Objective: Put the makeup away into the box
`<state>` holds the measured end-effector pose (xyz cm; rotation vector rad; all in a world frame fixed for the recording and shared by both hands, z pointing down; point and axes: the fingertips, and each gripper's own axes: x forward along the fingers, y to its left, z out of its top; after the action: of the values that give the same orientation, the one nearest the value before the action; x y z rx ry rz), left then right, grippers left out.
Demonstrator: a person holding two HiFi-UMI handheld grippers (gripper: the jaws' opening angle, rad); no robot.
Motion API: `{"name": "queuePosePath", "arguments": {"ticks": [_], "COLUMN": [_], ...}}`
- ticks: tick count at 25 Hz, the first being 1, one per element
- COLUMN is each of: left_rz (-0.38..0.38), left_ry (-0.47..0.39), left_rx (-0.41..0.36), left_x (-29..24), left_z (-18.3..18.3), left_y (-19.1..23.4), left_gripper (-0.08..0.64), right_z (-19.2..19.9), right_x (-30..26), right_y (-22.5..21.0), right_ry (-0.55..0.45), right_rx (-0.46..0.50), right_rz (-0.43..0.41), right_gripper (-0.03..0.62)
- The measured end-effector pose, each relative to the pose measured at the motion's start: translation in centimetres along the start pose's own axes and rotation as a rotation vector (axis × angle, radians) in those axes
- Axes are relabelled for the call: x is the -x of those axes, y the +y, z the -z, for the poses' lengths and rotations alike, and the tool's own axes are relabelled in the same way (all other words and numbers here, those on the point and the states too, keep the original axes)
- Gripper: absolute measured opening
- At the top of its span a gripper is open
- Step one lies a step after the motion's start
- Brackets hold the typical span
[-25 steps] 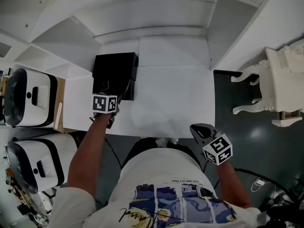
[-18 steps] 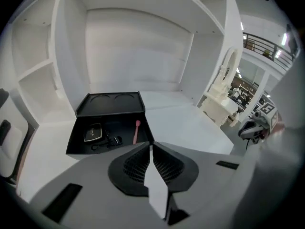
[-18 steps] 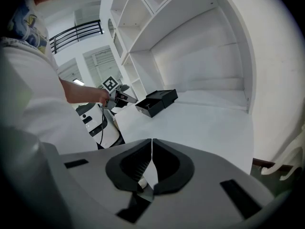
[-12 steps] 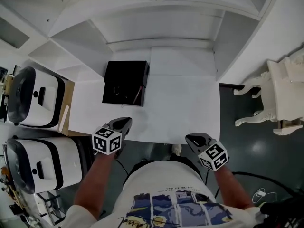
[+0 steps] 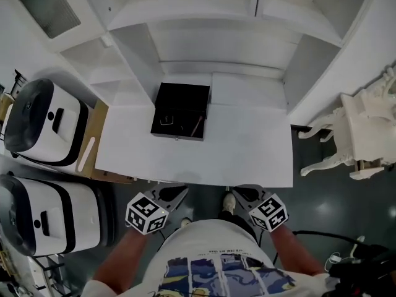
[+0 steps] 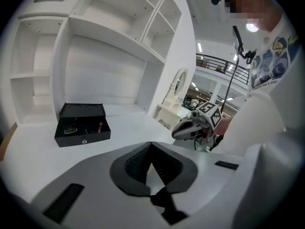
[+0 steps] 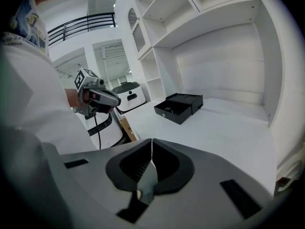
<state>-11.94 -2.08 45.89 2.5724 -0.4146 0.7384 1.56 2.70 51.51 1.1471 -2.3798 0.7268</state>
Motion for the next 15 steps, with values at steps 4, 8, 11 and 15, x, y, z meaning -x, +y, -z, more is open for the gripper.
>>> {"name": "queuePosePath", "arguments": {"ticks": [4, 8, 11, 15], "left_rz": [0.03, 0.047, 0.06, 0.085], "left_ry": [-0.025, -0.043, -0.049, -0.061], "left_rx": [-0.023, -0.038, -0.062, -0.072], "left_x": [3.8, 7.1, 9.0, 10.9], "left_z": [1.6, 3.4, 4.8, 6.3], "left_y": [-1.1, -1.5, -1.8, -2.3], "left_gripper": [0.014, 0.014, 0.014, 0.014], "right_z": [-0.9, -1.2, -0.8, -0.3], "right_x": [-1.1, -2.0, -2.7, -3.4], "right_y": [4.5, 8.6, 11.3, 14.4], "right_ry": [-0.003, -0.009, -0.004, 0.007], "right_rx": [0.024, 0.038, 0.043, 0.059], "right_rz": [0.012, 0.028, 0.038, 0.045], "right_gripper": [0.028, 0.028, 0.028, 0.028]}}
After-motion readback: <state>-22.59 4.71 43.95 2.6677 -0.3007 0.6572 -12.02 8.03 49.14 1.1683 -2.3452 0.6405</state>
